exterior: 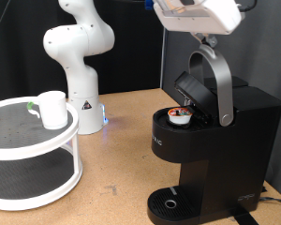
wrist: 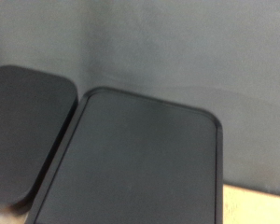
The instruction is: Make a cup of coffee with the keurig machine
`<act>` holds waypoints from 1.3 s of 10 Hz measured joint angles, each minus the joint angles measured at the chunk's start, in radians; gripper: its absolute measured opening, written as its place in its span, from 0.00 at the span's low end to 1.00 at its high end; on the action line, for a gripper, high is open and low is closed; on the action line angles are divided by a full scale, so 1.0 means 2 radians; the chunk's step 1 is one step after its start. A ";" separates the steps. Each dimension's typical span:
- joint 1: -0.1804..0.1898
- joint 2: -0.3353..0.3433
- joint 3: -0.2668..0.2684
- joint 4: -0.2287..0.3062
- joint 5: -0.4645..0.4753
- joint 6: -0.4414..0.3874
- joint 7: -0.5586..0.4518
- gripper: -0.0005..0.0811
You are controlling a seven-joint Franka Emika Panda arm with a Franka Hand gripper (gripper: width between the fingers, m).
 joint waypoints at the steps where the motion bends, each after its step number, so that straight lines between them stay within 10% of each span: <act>1: -0.006 -0.003 -0.002 -0.004 -0.012 0.002 0.000 0.01; 13: -0.053 0.037 -0.013 -0.035 -0.176 0.011 0.063 0.01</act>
